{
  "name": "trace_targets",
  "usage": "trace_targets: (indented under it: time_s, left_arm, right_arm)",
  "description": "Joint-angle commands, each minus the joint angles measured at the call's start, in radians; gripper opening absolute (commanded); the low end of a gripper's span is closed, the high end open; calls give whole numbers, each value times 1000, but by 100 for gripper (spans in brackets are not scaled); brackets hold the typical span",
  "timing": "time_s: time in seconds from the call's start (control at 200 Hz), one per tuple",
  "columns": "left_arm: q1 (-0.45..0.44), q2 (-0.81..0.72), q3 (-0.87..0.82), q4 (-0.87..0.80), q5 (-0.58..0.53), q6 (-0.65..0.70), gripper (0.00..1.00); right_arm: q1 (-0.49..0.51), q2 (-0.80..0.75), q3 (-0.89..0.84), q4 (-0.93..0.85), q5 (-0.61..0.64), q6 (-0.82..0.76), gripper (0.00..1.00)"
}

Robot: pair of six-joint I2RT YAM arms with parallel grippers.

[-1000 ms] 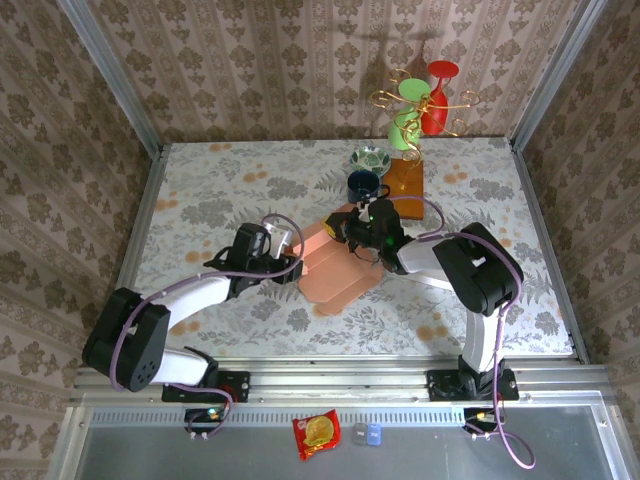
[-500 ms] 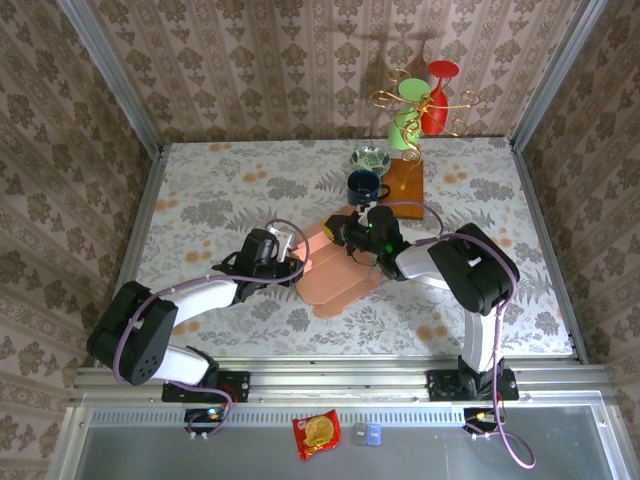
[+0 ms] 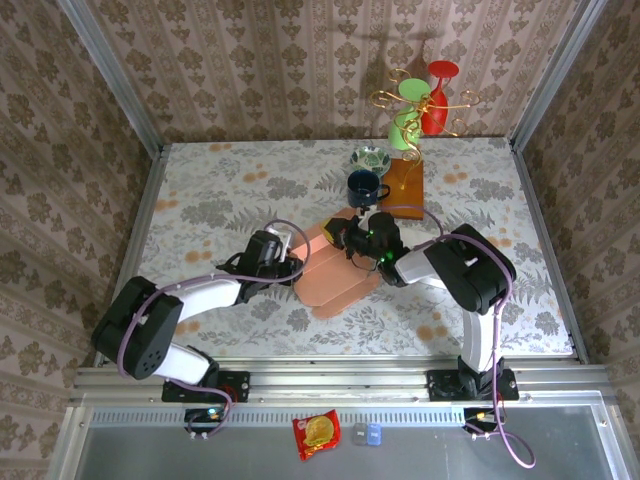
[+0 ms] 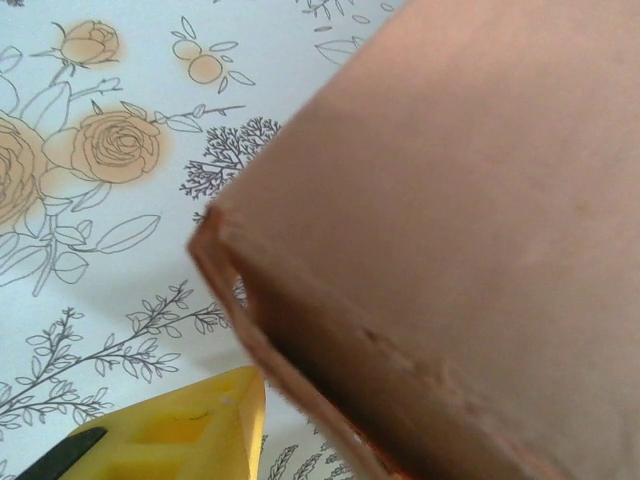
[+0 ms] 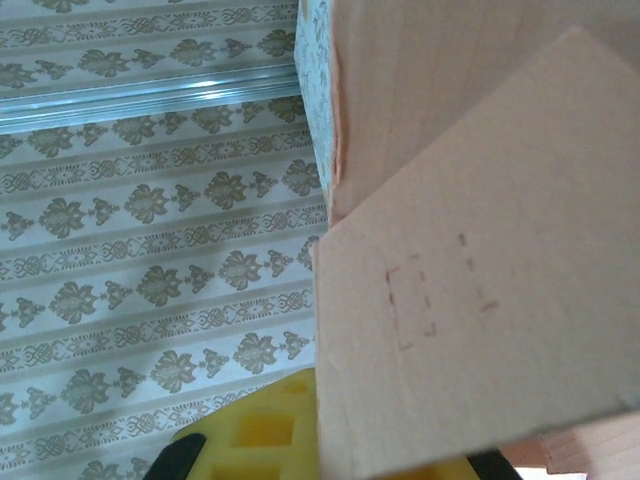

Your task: Fold the paper box

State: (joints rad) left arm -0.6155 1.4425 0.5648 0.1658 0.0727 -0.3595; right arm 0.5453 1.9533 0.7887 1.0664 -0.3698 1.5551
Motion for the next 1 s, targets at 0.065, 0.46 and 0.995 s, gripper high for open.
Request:
trace_targets:
  time_s: [0.065,0.46,0.995]
  left_arm:
    - [-19,24,38,-6,-51,-31,39]
    - [-63,71,110,-110,-193,-144,5]
    - [-84,51,190,-234,-318,-177,0]
  right_arm:
    - [13,44,-33,-6,25,0,0]
    - [27,39,-28,2,47,48,0]
    - [16,-212,21,-420,81,-22,54]
